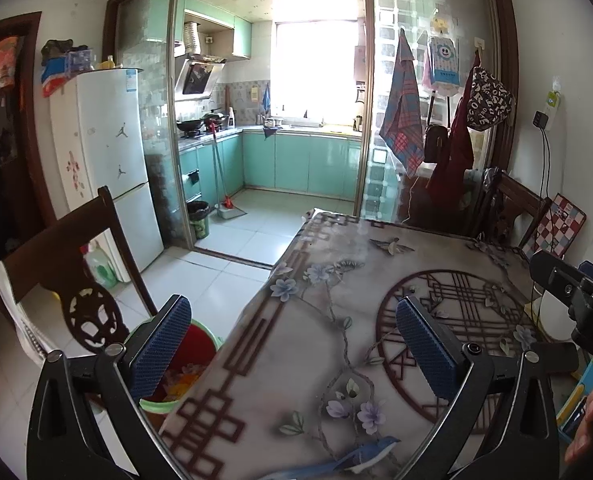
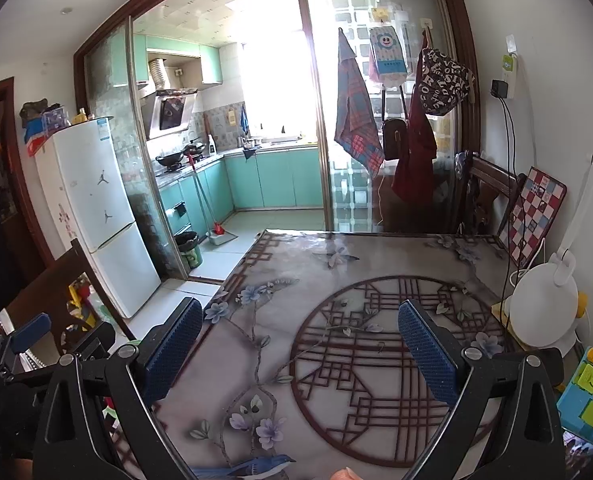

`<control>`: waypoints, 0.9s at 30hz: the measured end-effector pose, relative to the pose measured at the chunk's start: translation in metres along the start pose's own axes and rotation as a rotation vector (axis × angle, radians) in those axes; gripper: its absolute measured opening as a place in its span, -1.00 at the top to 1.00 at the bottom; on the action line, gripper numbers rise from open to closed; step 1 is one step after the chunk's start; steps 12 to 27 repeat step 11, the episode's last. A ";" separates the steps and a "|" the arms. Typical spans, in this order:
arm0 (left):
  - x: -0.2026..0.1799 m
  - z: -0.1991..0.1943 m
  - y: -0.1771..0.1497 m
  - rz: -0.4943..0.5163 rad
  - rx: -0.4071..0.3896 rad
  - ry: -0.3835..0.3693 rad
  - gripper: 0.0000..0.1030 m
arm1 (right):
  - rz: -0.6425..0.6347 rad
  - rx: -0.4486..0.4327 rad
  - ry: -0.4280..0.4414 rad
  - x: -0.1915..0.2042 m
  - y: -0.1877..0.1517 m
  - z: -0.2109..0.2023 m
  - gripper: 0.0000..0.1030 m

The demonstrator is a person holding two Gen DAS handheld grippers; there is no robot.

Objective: Collect trash

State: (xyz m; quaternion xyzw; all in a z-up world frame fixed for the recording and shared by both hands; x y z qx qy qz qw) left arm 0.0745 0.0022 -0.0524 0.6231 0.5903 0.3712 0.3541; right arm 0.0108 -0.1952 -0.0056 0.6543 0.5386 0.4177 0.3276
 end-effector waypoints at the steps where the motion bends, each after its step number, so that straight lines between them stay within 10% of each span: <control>1: 0.001 0.001 0.000 -0.001 0.003 0.000 -0.99 | 0.000 0.001 -0.001 0.000 0.000 0.001 -0.92; 27: -0.007 0.021 -0.011 -0.007 0.074 -0.044 -0.99 | 0.011 0.029 -0.021 -0.011 -0.008 0.015 -0.92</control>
Point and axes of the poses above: each gripper's, at about its wrist camera, not at the fingertips, and z roughly the way its jaws point, x to its left, y to its top, the point moved 10 cm from there along z, roughly the way its jaws point, and after that the axes turned 10 degrees about y, right-handed, at the moved point
